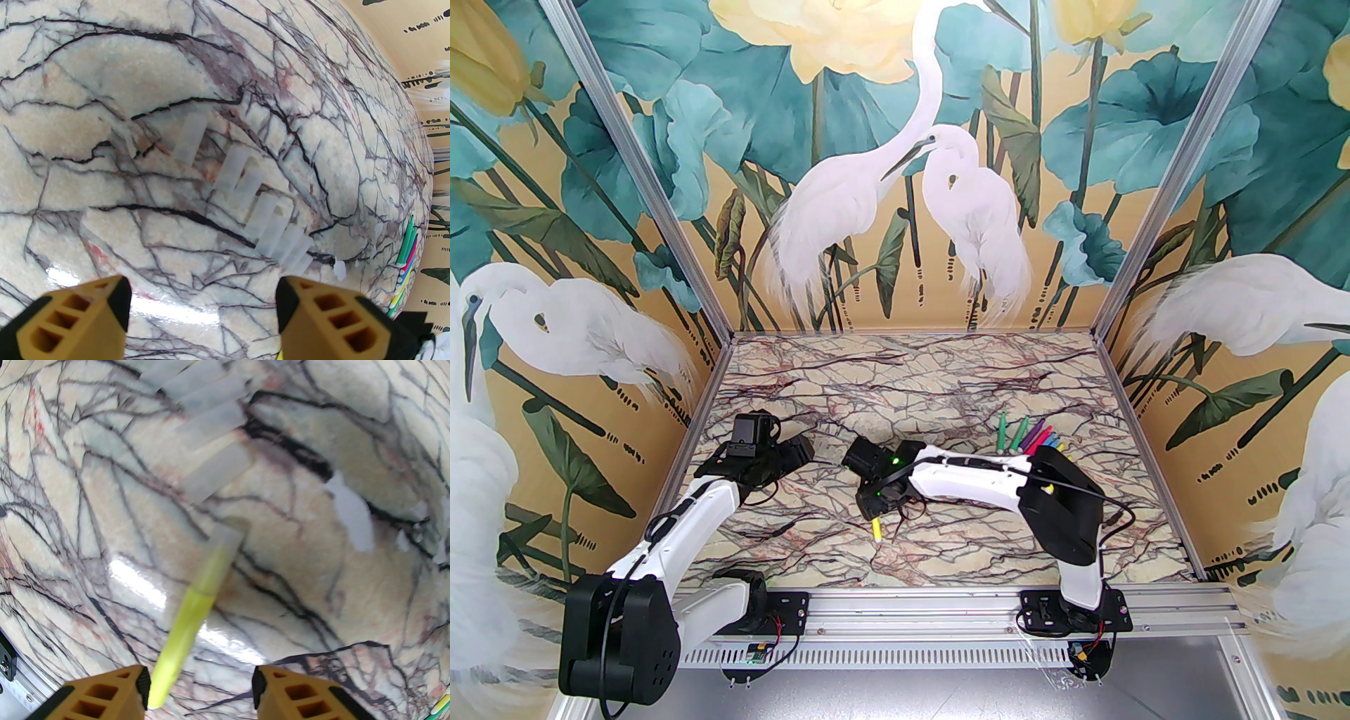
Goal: Open the pen caps
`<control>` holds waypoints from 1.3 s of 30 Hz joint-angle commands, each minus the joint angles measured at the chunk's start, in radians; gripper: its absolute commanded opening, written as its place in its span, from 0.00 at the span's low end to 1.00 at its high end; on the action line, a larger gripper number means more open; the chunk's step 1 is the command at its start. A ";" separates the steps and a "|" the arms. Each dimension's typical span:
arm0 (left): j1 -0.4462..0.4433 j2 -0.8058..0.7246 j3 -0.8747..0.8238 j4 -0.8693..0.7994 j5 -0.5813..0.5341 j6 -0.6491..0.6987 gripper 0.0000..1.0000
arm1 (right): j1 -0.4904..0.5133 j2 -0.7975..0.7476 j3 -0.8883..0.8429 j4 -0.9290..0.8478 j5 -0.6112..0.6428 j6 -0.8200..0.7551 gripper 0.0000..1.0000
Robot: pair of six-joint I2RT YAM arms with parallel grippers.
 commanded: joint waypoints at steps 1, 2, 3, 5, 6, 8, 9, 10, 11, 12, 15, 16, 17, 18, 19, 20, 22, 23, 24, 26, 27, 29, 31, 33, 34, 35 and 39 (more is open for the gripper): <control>0.009 -0.019 -0.018 0.022 0.003 -0.009 0.73 | 0.020 0.018 0.029 -0.041 0.006 0.058 0.54; 0.009 -0.020 -0.018 0.022 0.003 -0.009 0.73 | 0.024 0.023 0.026 -0.047 0.011 0.070 0.54; 0.009 -0.020 -0.021 0.025 0.007 -0.011 0.73 | 0.029 0.026 0.022 -0.053 0.019 0.082 0.54; 0.010 -0.020 -0.021 0.032 0.011 -0.011 0.73 | 0.034 0.035 0.015 -0.053 0.025 0.096 0.53; 0.010 -0.020 -0.021 0.036 0.014 -0.013 0.73 | 0.038 0.039 0.013 -0.052 0.023 0.099 0.51; 0.009 -0.021 -0.024 0.043 0.019 -0.015 0.73 | 0.046 0.050 0.019 -0.046 0.022 0.100 0.50; 0.009 -0.020 -0.023 0.046 0.021 -0.015 0.73 | 0.051 0.054 0.025 -0.044 0.022 0.101 0.50; 0.010 -0.021 -0.025 0.047 0.023 -0.017 0.73 | 0.055 0.062 0.033 -0.044 0.023 0.104 0.50; 0.009 -0.021 -0.025 0.048 0.025 -0.017 0.73 | 0.059 0.070 0.041 -0.043 0.023 0.107 0.49; 0.009 -0.022 -0.025 0.051 0.025 -0.017 0.73 | 0.061 0.077 0.048 -0.044 0.023 0.109 0.49; 0.009 -0.023 -0.029 0.054 0.026 -0.016 0.73 | 0.067 0.101 0.067 -0.057 0.042 0.131 0.47; 0.009 -0.023 -0.031 0.055 0.026 -0.017 0.73 | 0.067 0.108 0.071 -0.063 0.053 0.139 0.45; 0.009 -0.023 -0.033 0.056 0.026 -0.015 0.73 | 0.066 0.114 0.071 -0.069 0.067 0.147 0.44; 0.010 -0.023 -0.035 0.056 0.028 -0.013 0.73 | 0.067 0.116 0.072 -0.074 0.078 0.152 0.42; 0.010 -0.023 -0.037 0.058 0.026 -0.013 0.73 | 0.066 0.119 0.072 -0.080 0.091 0.157 0.41; 0.011 -0.022 -0.039 0.060 0.027 -0.013 0.73 | 0.066 0.123 0.075 -0.088 0.101 0.158 0.41; 0.010 -0.022 -0.039 0.061 0.028 -0.013 0.73 | 0.067 0.130 0.080 -0.104 0.120 0.161 0.39; 0.010 -0.024 -0.039 0.062 0.029 -0.013 0.73 | 0.067 0.133 0.081 -0.107 0.125 0.161 0.39; 0.010 -0.025 -0.039 0.062 0.030 -0.015 0.73 | 0.067 0.135 0.080 -0.111 0.129 0.162 0.39; 0.010 -0.025 -0.037 0.065 0.034 -0.016 0.73 | 0.066 0.140 0.079 -0.113 0.137 0.165 0.37; 0.010 -0.025 -0.037 0.065 0.035 -0.016 0.73 | 0.067 0.142 0.080 -0.113 0.138 0.165 0.37; 0.010 -0.025 -0.039 0.068 0.037 -0.016 0.73 | 0.067 0.148 0.080 -0.113 0.141 0.166 0.36; 0.010 -0.023 -0.041 0.068 0.038 -0.016 0.73 | 0.067 0.153 0.077 -0.110 0.138 0.165 0.34; 0.010 -0.023 -0.039 0.070 0.042 -0.015 0.73 | 0.067 0.153 0.073 -0.099 0.130 0.163 0.32; 0.010 -0.025 -0.041 0.071 0.043 -0.015 0.73 | 0.067 0.155 0.070 -0.094 0.126 0.163 0.31; 0.010 -0.026 -0.041 0.073 0.047 -0.015 0.73 | 0.064 0.156 0.068 -0.089 0.122 0.161 0.30; 0.010 -0.035 -0.046 0.082 0.064 -0.013 0.73 | 0.064 0.162 0.064 -0.083 0.112 0.153 0.27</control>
